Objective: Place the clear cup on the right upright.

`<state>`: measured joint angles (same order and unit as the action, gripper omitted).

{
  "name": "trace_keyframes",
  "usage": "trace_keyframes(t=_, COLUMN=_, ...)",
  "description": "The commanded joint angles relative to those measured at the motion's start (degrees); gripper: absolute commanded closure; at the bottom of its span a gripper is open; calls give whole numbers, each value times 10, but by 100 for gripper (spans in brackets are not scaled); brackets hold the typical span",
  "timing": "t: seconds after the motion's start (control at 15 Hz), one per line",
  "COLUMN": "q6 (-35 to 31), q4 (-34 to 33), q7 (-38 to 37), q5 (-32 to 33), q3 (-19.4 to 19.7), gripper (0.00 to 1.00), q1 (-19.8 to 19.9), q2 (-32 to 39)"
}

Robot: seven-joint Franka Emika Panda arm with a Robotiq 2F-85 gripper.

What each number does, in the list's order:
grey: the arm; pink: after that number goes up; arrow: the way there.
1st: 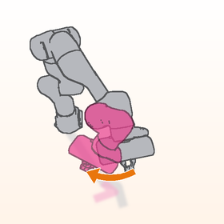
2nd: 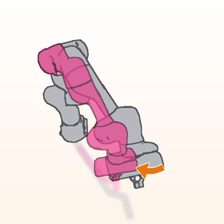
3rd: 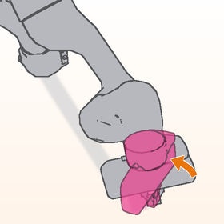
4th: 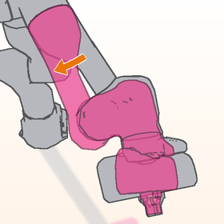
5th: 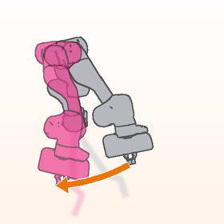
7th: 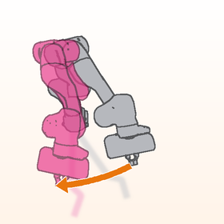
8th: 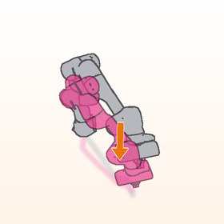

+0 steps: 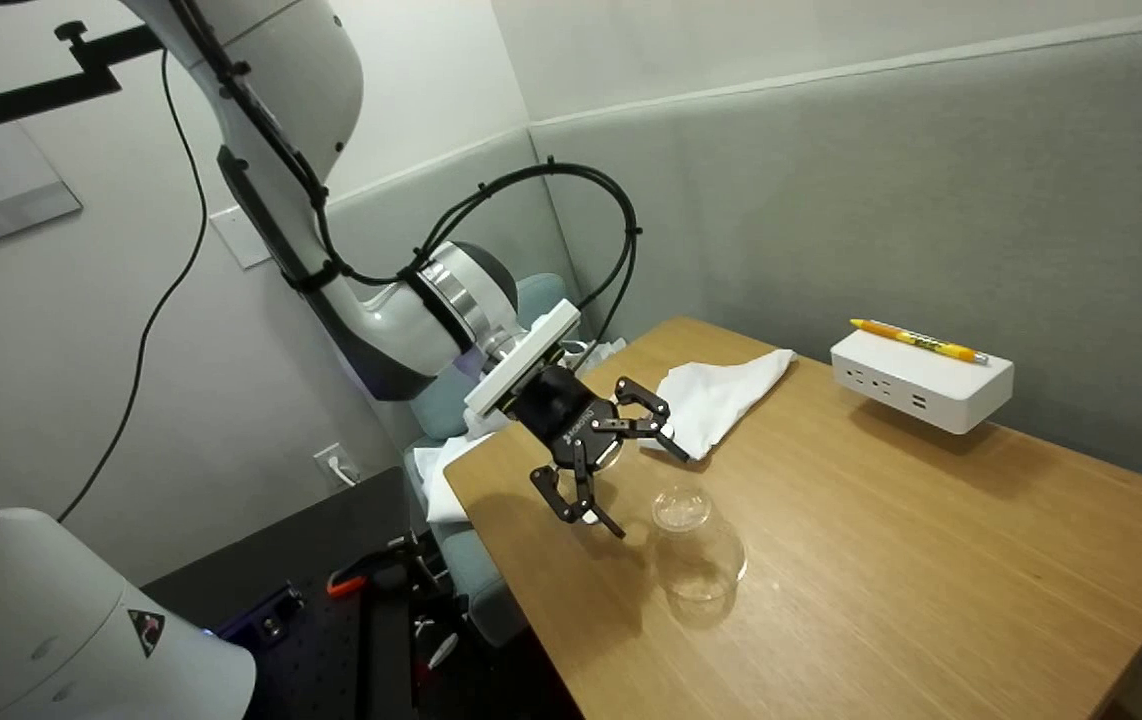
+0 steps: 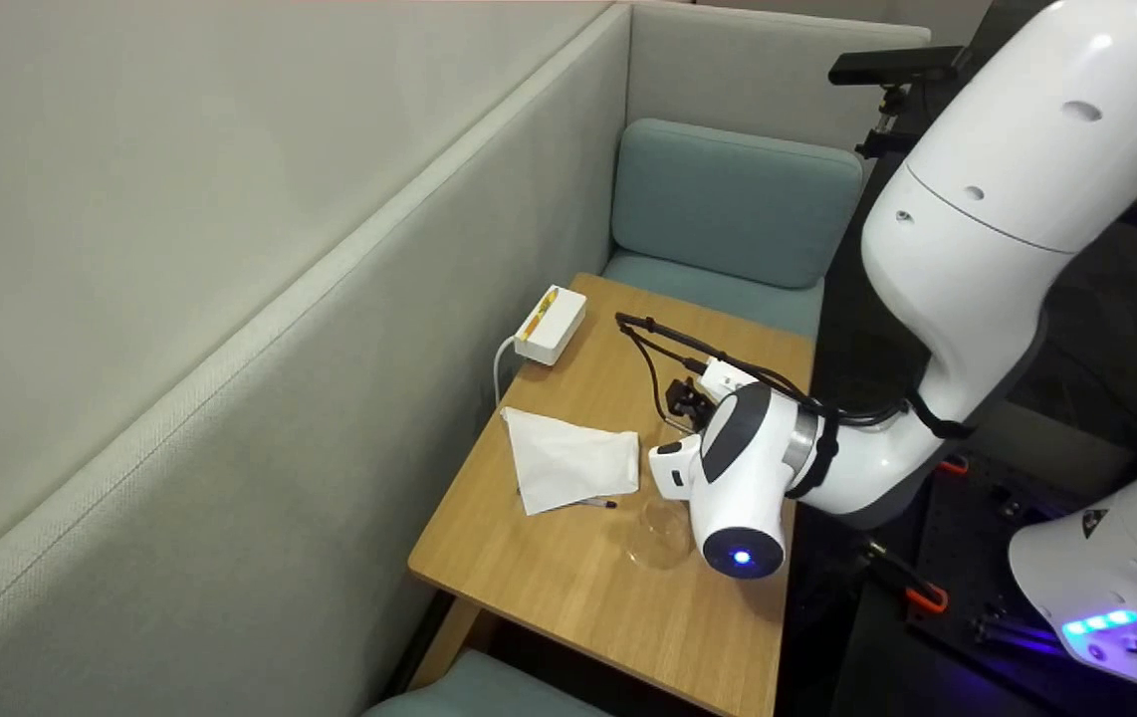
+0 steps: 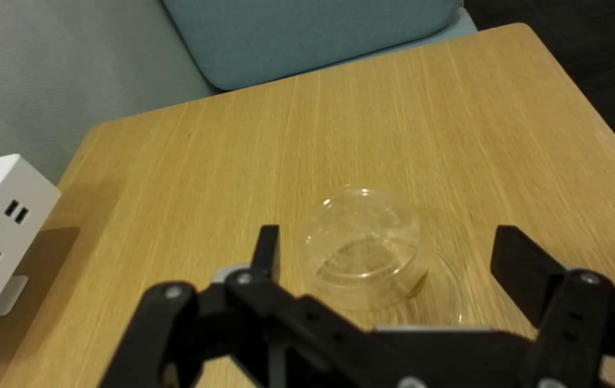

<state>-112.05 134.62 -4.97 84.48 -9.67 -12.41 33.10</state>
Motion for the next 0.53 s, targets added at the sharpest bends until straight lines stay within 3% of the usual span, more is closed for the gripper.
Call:
trace_keyframes(t=0.0, q6=25, q4=-29, q7=-16, q5=9, q3=2, gripper=0, q1=6, q2=27)
trace_keyframes(t=0.47, q6=42, q4=-63, q7=-13, q5=6, q3=4, gripper=0, q1=10, q2=58)
